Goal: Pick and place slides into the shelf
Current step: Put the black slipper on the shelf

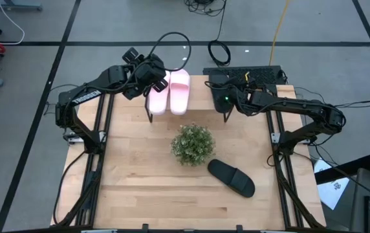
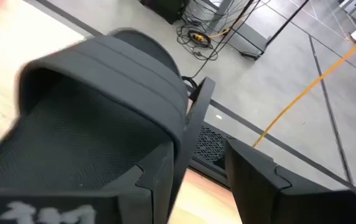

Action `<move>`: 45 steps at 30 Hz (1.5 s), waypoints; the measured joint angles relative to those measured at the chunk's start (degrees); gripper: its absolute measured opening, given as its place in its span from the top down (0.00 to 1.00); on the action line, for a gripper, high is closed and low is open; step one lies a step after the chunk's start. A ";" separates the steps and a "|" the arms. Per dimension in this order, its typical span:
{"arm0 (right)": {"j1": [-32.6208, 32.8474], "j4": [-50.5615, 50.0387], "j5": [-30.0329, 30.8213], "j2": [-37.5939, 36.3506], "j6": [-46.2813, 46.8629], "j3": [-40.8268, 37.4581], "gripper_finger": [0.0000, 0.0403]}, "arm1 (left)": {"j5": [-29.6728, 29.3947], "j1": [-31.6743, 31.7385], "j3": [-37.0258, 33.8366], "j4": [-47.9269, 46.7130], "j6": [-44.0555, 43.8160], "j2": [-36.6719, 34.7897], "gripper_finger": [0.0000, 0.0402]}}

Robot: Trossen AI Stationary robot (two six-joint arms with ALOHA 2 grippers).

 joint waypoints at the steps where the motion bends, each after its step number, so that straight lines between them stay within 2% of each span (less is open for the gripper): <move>1: -0.11 -0.41 -0.05 0.00 0.00 0.00 0.67 | 0.00 -0.01 0.00 0.00 0.00 0.00 0.55; 29: 2.93 -0.02 -1.49 -0.70 0.03 0.00 0.66 | -0.02 0.03 0.00 -0.02 -0.66 0.00 0.55; 38: 3.10 -0.46 -1.63 -6.29 0.03 0.00 0.66 | -0.02 0.03 0.00 -0.04 -0.66 0.00 0.55; 45: 5.66 -0.96 -6.79 -12.90 0.25 0.00 0.66 | -0.02 -0.01 0.00 -0.07 -0.60 0.00 0.55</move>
